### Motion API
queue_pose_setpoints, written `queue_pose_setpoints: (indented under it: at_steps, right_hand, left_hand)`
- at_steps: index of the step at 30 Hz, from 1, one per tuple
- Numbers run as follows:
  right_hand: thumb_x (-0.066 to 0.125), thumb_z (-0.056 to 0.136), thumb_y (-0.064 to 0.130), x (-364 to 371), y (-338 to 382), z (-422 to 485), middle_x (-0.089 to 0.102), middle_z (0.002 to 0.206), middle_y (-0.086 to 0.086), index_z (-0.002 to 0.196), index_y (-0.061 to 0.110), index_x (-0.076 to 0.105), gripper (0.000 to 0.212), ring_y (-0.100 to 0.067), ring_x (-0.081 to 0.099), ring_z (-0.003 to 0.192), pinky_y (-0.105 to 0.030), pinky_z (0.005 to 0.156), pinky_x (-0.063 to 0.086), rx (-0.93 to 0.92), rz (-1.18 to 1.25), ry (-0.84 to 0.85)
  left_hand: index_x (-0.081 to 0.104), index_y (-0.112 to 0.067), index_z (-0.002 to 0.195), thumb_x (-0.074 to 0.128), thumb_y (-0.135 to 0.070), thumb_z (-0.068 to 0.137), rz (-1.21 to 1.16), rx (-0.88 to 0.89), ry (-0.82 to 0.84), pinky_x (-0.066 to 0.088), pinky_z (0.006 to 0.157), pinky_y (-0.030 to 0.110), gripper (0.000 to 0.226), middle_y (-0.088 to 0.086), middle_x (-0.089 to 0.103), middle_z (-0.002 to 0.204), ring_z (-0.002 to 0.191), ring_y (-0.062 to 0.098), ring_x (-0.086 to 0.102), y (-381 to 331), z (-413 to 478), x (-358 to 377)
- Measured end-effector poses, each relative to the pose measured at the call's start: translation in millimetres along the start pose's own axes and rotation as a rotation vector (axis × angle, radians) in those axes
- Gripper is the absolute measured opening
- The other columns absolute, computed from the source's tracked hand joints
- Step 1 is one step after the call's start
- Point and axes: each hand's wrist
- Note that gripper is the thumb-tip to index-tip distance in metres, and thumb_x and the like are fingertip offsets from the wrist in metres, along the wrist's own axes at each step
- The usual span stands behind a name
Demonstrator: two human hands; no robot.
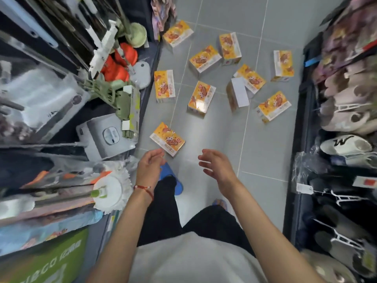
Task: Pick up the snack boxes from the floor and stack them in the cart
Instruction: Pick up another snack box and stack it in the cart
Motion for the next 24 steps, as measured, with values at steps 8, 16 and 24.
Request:
queue_pose_setpoints:
  at_steps: [8, 16, 24]
  right_hand:
    - [0.056, 0.105, 0.017, 52, 27, 105, 0.074, 0.113, -0.002, 0.124, 0.015, 0.066, 0.022, -0.017, 0.069, 0.098, -0.025, 0.08, 0.051, 0.13, 0.034, -0.145]
    - [0.055, 0.103, 0.01, 72, 1, 226, 0.064, 0.105, -0.01, 0.111, 0.0, 0.066, 0.018, -0.02, 0.061, 0.092, -0.044, 0.098, 0.053, 0.239, 0.046, -0.156]
    - [0.054, 0.105, 0.017, 94, -81, 359, 0.068, 0.103, -0.006, 0.112, 0.012, 0.063, 0.013, -0.02, 0.062, 0.092, -0.032, 0.085, 0.051, 0.392, 0.026, -0.121]
  left_hand:
    - [0.067, -0.013, 0.114, 0.057, -0.009, 0.099, 0.175, -0.121, 0.102, 0.047, 0.072, 0.019, 0.018, -0.003, 0.069, 0.096, 0.09, 0.016, 0.065, -15, 148, 6]
    - [0.063, -0.028, 0.085, 0.057, -0.014, 0.098, 0.323, -0.27, 0.13, 0.046, 0.078, 0.028, 0.02, 0.005, 0.07, 0.104, 0.086, 0.015, 0.067, 42, 274, 37]
    - [0.067, -0.011, 0.115, 0.055, -0.03, 0.08, 0.564, -0.291, 0.118, 0.047, 0.104, 0.045, 0.041, 0.015, 0.068, 0.125, 0.118, 0.036, 0.061, 121, 393, 58]
Point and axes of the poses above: each hand's wrist, its own z-axis towards the middle knuckle, its own x-axis out of the palm, y = z × x
